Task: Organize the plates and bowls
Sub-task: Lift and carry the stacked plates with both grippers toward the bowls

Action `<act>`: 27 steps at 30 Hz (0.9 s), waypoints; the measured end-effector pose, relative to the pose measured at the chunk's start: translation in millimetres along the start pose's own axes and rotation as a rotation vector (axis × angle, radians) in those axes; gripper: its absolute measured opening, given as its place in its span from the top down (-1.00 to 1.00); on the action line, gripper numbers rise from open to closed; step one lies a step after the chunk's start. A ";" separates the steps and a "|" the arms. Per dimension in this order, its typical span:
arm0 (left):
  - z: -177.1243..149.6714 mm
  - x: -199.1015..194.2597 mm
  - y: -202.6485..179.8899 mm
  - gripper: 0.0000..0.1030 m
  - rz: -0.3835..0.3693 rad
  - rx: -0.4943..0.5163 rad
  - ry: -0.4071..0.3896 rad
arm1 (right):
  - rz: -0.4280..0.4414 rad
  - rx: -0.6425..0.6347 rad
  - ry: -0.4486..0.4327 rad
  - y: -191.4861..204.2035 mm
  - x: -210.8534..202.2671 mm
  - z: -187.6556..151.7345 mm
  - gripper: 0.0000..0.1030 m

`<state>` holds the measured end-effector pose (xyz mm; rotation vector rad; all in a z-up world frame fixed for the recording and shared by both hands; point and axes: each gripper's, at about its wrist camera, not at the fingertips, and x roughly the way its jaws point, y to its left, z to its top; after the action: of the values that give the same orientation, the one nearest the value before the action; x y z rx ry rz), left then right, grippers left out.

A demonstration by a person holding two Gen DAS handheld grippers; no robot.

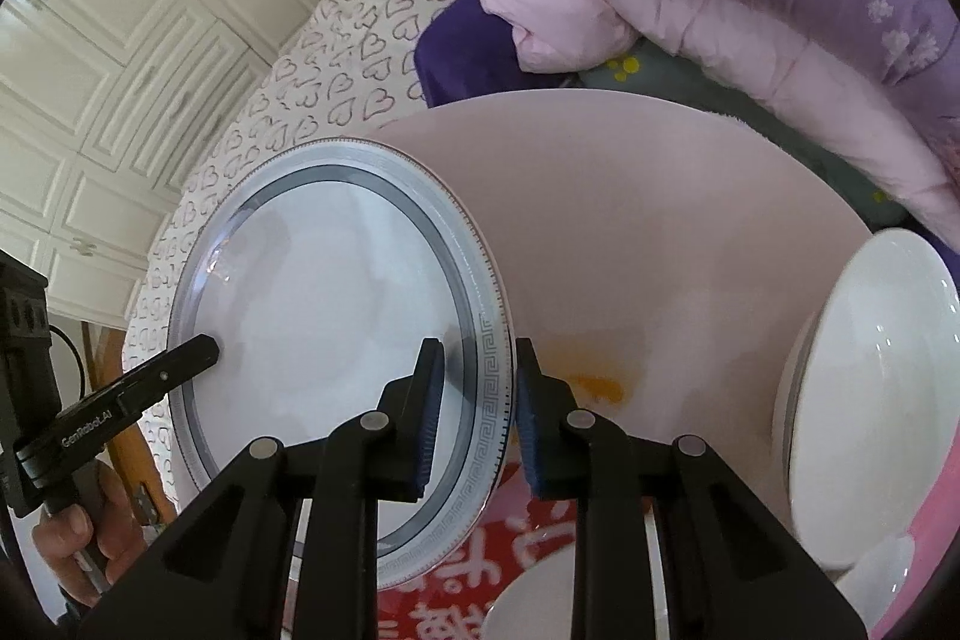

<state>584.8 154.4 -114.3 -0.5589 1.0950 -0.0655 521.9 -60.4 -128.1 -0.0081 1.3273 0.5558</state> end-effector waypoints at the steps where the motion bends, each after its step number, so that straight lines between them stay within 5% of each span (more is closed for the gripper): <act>1: -2.6 -6.1 0.4 0.73 0.000 0.001 -0.004 | 0.003 0.000 -0.004 3.4 -3.9 -3.6 0.56; 13: -59.4 -94.8 7.6 0.74 -0.007 0.023 -0.060 | 0.004 -0.012 -0.067 35.7 -50.0 -51.9 0.56; 27: -155.5 -169.4 20.7 0.74 -0.021 0.018 -0.062 | 0.011 0.003 -0.099 54.8 -82.7 -151.3 0.56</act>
<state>367.7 164.7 -36.6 -0.5530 1.0270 -0.0760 351.7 -91.7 -75.2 0.0287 1.2320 0.5564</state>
